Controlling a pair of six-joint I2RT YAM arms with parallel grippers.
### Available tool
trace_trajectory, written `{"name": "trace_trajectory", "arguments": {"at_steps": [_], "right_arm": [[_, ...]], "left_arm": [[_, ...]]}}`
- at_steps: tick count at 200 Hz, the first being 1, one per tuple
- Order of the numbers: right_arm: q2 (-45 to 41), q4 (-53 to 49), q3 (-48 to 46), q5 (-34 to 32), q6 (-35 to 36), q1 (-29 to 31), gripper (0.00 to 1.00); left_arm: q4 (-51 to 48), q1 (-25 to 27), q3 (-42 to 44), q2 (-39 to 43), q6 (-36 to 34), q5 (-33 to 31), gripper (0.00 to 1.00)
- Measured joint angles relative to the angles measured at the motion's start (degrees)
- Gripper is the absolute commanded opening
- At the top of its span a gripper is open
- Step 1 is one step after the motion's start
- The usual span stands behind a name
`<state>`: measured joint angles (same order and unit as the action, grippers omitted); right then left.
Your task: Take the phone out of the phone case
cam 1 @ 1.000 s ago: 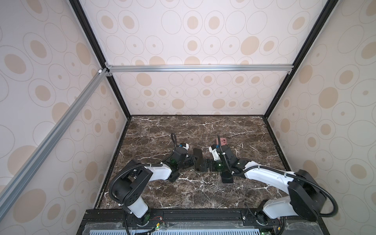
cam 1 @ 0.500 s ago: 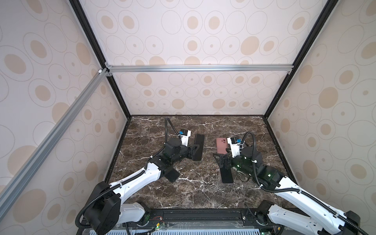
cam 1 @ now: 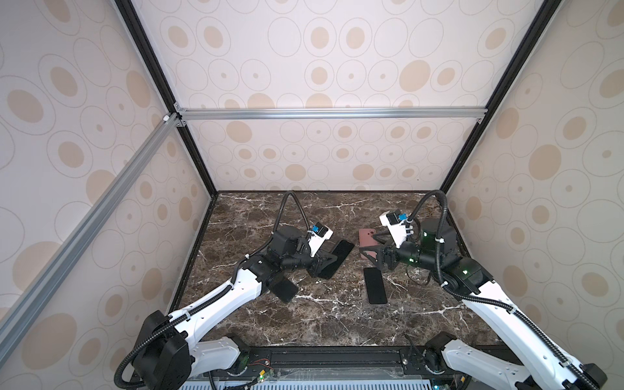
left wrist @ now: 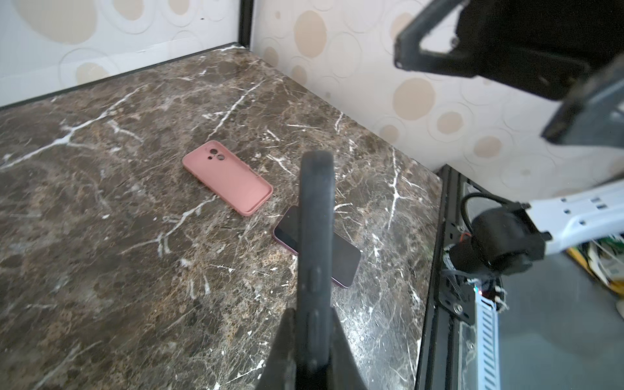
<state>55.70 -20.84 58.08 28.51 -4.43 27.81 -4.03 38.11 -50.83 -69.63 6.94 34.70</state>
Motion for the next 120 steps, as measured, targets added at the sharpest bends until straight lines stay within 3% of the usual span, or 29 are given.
{"name": "trace_trajectory", "arguments": {"at_steps": [24, 62, 120], "right_arm": [[2.67, -0.96, 1.92, 7.61, 1.25, -0.20, 0.71], [4.13, -2.29, 2.01, 13.49, 3.50, -0.20, 0.69], [5.92, -4.81, 2.38, 21.68, 8.28, -0.20, 0.42]], "left_arm": [[-0.90, 0.04, -1.29, 0.00, -3.58, 5.64, 0.00], [-1.16, 0.07, -1.64, 0.66, -6.49, 12.48, 0.00], [-1.18, 0.07, -1.70, 0.98, -8.02, 18.64, 0.00]]}}
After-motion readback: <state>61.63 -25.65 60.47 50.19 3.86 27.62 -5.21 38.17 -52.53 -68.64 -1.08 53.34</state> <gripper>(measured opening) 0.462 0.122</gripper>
